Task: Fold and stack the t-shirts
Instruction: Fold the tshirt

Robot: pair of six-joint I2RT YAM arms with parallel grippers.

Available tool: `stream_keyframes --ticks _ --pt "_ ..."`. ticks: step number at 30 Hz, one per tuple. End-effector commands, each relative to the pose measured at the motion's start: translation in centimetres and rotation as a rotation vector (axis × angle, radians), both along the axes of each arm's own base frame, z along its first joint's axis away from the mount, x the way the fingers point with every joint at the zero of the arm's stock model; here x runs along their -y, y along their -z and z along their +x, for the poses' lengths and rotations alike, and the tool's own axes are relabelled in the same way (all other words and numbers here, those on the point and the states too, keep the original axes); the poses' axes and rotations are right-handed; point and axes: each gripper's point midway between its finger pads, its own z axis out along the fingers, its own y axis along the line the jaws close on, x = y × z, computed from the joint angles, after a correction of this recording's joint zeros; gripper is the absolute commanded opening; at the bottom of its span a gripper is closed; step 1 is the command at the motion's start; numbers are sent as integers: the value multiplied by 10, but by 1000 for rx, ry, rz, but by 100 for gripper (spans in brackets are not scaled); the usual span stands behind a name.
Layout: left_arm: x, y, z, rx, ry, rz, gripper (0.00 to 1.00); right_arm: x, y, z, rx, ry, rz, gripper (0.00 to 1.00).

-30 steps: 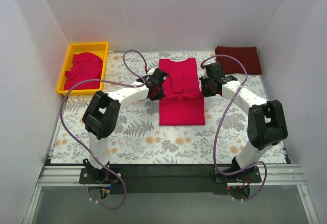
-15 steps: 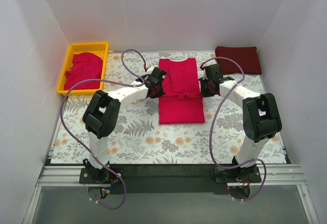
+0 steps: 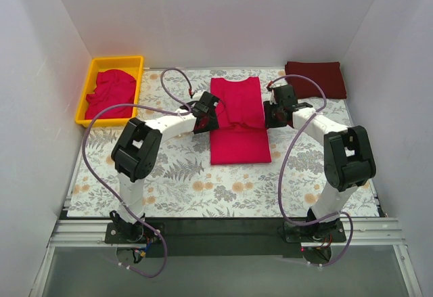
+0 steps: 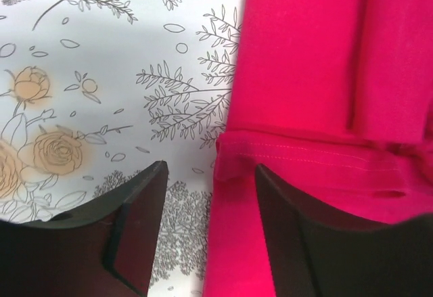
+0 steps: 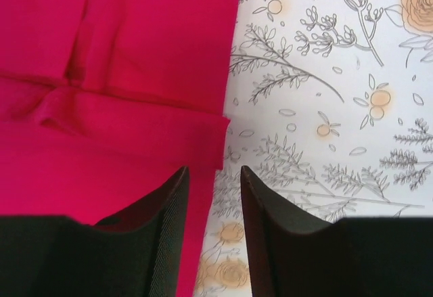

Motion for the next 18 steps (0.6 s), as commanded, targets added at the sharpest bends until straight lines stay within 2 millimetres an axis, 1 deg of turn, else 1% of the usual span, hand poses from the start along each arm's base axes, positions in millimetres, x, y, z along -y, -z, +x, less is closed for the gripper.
stream_keyframes --ticks 1,2,3,4,5,6,7,8,9,10,11,12,13,15,16,18 --pt "2 -54 4 93 -4 -75 54 -15 -48 -1 122 -20 100 44" --pt "4 -67 -2 111 -1 -100 59 -17 -58 -5 148 -24 113 44" --pt "5 -73 -6 121 2 -110 61 -24 -54 -16 129 -48 136 44" --pt "8 -77 -12 126 9 -115 61 -30 -63 -20 153 -70 170 43" --pt "14 -90 -22 147 19 -135 61 -35 -63 -25 156 -86 186 43" --pt "16 -87 -32 137 26 -137 58 -41 -55 -36 136 -105 204 38" --pt "20 -87 -40 133 32 -149 56 -49 -59 -39 150 -135 243 36" --pt "32 -85 -54 122 65 -162 52 -54 -58 -43 149 -148 262 32" --pt "37 -80 -65 111 72 -175 43 -61 -55 -48 143 -167 282 24" --pt "43 -78 -72 107 86 -180 37 -67 -49 -52 134 -182 310 21" --pt "55 -72 -85 94 122 -180 31 -71 -45 -55 122 -188 325 18" --pt "61 -64 -91 82 139 -178 27 -74 -40 -59 102 -198 331 13" --pt "67 -55 -100 65 156 -167 19 -81 -35 -57 107 -216 350 11" --pt "71 -41 -107 33 170 -152 14 -86 -29 -56 99 -224 360 8" --pt "71 -28 -111 7 174 -133 11 -89 -21 -56 78 -230 367 8" --pt "71 -16 -117 -20 182 -124 9 -93 -17 -51 79 -235 374 7"
